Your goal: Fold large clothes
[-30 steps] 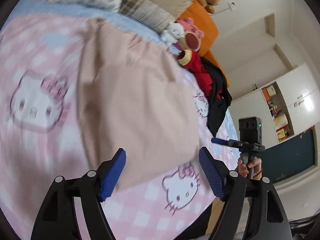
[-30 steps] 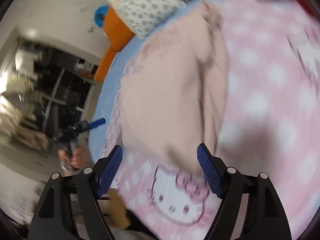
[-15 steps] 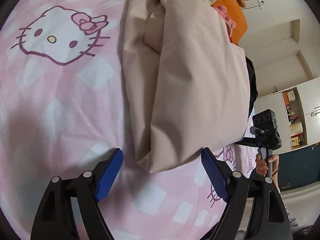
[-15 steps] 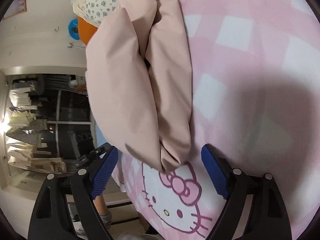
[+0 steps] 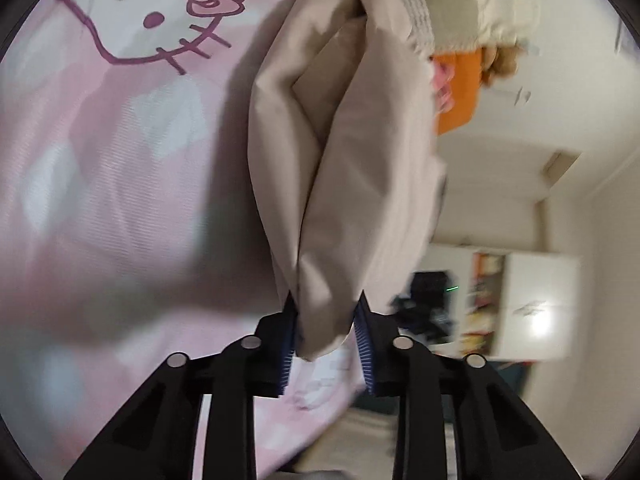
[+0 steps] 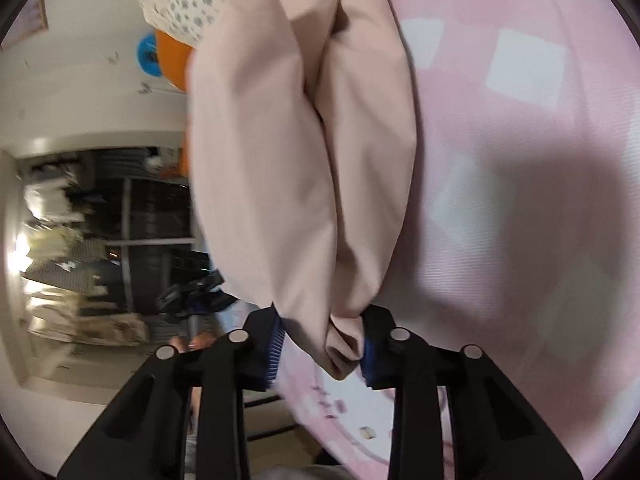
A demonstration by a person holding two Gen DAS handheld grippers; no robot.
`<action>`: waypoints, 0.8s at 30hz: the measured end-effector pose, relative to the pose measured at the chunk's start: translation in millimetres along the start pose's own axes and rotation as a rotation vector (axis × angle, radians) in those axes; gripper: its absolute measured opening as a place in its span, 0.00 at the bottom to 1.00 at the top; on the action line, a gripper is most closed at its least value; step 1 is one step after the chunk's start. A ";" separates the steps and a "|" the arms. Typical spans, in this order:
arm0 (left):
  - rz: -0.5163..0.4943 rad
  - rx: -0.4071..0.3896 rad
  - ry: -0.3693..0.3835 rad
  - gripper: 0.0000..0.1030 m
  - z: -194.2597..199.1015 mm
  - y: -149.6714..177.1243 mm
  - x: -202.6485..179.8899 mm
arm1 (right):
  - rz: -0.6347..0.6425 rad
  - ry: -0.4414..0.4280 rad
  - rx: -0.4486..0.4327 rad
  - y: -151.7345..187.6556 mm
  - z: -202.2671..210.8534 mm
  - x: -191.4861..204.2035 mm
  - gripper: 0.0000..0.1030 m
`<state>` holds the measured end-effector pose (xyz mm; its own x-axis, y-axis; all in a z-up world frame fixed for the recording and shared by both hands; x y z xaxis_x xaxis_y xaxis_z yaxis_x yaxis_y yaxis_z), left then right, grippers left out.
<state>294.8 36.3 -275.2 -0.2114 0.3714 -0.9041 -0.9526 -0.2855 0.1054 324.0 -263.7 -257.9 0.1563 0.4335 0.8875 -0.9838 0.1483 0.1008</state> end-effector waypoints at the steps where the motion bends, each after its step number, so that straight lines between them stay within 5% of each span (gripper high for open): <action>1: 0.027 -0.005 0.044 0.27 6.2 -4.2 -4.6 | -0.016 -0.034 -0.006 -2.2 3.7 5.6 0.27; 7: 0.184 -0.065 0.290 0.27 27.5 -40.2 -40.4 | -0.154 -0.262 -0.048 -38.1 28.8 46.3 0.27; 13: 0.258 -0.173 0.425 0.28 22.5 -110.8 -90.2 | -0.234 -0.408 -0.178 -102.3 41.3 84.1 0.30; 17: 0.275 -0.221 0.405 0.28 10.1 -165.0 -112.5 | -0.279 -0.468 -0.261 -155.7 36.9 91.2 0.30; 24: 0.291 -0.296 0.273 0.28 -18.9 -262.6 -130.7 | -0.340 -0.445 -0.376 -263.6 26.3 83.2 0.30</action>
<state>576.7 46.1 -192.5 -0.3565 0.0055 -0.9343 -0.7510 -0.5966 0.2830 594.0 -290.1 -198.8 0.3219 -0.0875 0.9427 -0.7760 0.5460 0.3157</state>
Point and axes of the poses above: each gripper's, at about its wrist camera, not at the fingertips, and z roughly against the way its jaws point, x to its left, y to its underside, the point moved 9 cm from there along -z, roughly the way its jaws point, and after that the axes turned 4 degrees about -y, right-handed, at the moved point
